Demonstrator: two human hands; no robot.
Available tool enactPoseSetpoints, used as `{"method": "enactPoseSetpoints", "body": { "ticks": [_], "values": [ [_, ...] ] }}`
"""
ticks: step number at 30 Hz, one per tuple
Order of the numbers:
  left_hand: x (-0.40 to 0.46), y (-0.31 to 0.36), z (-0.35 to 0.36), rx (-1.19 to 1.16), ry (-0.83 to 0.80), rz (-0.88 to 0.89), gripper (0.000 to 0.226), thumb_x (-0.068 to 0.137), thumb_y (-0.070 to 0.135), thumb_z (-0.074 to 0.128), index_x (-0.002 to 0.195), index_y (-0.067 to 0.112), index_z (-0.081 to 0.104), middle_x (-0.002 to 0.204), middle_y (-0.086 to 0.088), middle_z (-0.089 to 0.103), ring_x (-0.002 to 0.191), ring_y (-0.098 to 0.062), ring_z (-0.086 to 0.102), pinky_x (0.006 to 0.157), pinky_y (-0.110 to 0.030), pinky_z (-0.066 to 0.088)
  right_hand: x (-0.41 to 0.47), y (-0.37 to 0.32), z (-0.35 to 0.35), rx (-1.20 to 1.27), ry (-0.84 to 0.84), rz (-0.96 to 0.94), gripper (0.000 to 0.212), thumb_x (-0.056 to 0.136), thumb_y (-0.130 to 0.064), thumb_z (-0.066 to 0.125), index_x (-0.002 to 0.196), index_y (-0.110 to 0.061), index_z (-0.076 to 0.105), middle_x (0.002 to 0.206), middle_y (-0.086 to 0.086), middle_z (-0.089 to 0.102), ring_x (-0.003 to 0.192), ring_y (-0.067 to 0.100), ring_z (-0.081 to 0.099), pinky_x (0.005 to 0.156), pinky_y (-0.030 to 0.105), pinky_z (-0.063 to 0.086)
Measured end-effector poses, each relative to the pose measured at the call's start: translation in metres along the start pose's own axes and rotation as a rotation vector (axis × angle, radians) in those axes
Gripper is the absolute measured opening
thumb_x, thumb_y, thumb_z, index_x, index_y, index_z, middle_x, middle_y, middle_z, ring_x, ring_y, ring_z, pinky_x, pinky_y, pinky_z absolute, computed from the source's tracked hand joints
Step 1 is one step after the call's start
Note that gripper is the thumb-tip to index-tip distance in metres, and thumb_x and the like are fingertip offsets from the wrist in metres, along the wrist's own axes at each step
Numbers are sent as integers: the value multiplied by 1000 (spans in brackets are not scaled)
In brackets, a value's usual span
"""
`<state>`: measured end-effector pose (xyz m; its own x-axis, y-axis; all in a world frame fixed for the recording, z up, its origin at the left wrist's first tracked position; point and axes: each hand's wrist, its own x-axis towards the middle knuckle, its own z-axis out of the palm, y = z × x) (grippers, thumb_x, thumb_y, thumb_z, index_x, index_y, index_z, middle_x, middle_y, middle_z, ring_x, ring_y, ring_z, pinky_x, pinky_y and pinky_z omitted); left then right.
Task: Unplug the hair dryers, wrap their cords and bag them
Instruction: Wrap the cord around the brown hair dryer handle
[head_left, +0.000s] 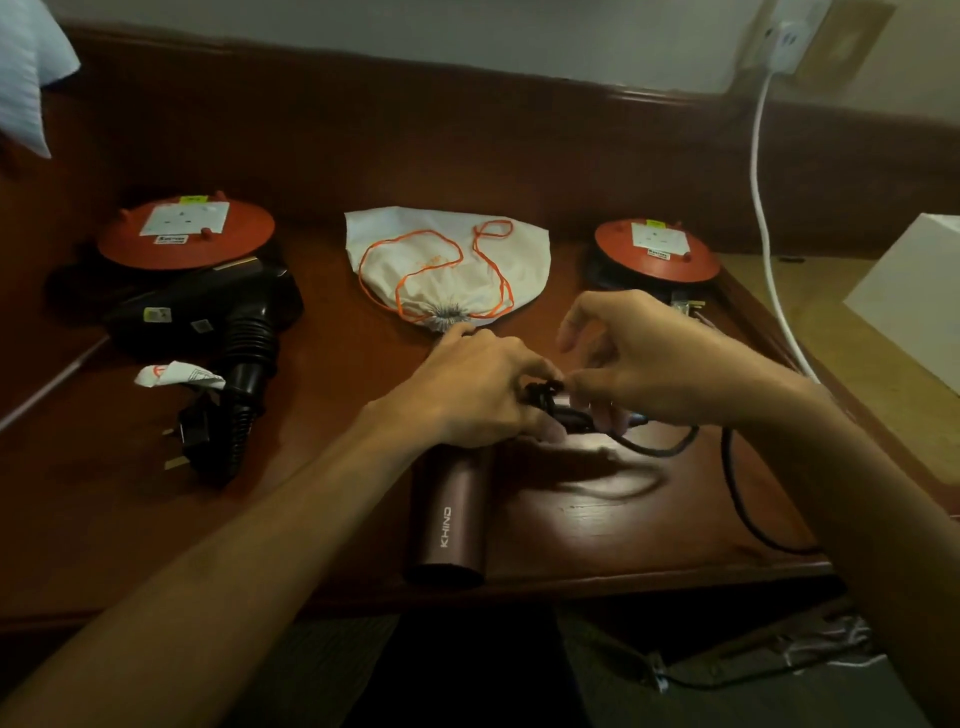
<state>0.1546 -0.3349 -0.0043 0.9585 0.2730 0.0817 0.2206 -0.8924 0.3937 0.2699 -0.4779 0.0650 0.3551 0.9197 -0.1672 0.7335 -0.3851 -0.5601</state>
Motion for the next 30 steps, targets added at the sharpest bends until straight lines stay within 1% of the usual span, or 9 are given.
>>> {"method": "enactPoseSetpoints", "body": {
  "ticks": [4, 6, 9, 12, 14, 19, 24, 27, 30],
  "values": [
    [-1, -8, 3, -30, 133, -39, 43, 83, 64, 70, 123, 50, 67, 83, 25, 52, 102, -11, 54, 110, -49, 31, -12, 11, 24, -42, 143, -13, 14, 98, -13, 60, 110, -17, 68, 70, 2, 73, 57, 10, 71, 61, 39, 63],
    [0, -10, 0, -2, 155, -66, 41, 86, 61, 69, 125, 48, 66, 93, 21, 57, 113, -14, 57, 112, -50, 30, -21, 17, 36, -40, 159, -52, 26, 101, -13, 55, 116, -28, 69, 69, 0, 71, 53, 13, 69, 52, 33, 61],
    [-1, -24, -11, -104, 199, -99, 36, 84, 52, 75, 119, 43, 72, 86, 16, 68, 93, -4, 64, 105, -44, 42, -31, 31, 49, 67, 153, -95, 53, 102, -10, 51, 132, -54, 55, 68, 1, 69, 47, 12, 60, 47, 25, 52],
    [-5, -35, -18, -152, 150, -120, 38, 84, 54, 75, 121, 42, 72, 91, 13, 72, 96, -8, 65, 102, -41, 45, -30, 49, 70, 117, 203, -157, 61, 102, -7, 52, 141, -53, 48, 64, -8, 65, 49, 5, 47, 54, 33, 46],
    [-5, -34, -18, -35, 131, -121, 40, 86, 63, 67, 122, 45, 70, 95, 13, 69, 105, -14, 62, 106, -44, 40, -27, 56, 82, 116, 205, -155, 60, 102, -6, 52, 142, -50, 48, 64, -14, 63, 49, 3, 47, 52, 20, 41],
    [-5, -29, -18, -6, 133, -144, 54, 75, 78, 67, 115, 43, 75, 95, 12, 73, 102, -10, 65, 97, -35, 42, -23, 65, 89, 40, 132, -196, 56, 104, -14, 49, 145, -52, 43, 72, -3, 65, 61, 5, 53, 63, 28, 49],
    [-13, -34, -20, -230, 131, -160, 50, 70, 70, 79, 112, 42, 77, 95, 9, 76, 96, -8, 69, 95, -36, 52, -14, 68, 93, 159, 143, -265, 45, 103, -10, 53, 141, -35, 57, 79, -3, 72, 66, 7, 60, 65, 26, 49],
    [-21, -41, -17, -529, 159, -92, 45, 72, 53, 86, 111, 32, 79, 91, 1, 78, 86, -15, 76, 91, -47, 60, -6, 67, 95, 435, 205, -171, 18, 100, -14, 60, 104, -7, 76, 62, -1, 69, 47, 7, 47, 51, 27, 39],
    [-29, -42, -15, -688, 171, -33, 43, 74, 37, 86, 114, 21, 79, 92, -7, 79, 87, -22, 77, 87, -43, 61, 4, 72, 89, 633, 149, -57, 27, 95, -22, 67, 89, 4, 69, 67, 11, 69, 45, 16, 46, 44, 27, 35]
  ]
}}
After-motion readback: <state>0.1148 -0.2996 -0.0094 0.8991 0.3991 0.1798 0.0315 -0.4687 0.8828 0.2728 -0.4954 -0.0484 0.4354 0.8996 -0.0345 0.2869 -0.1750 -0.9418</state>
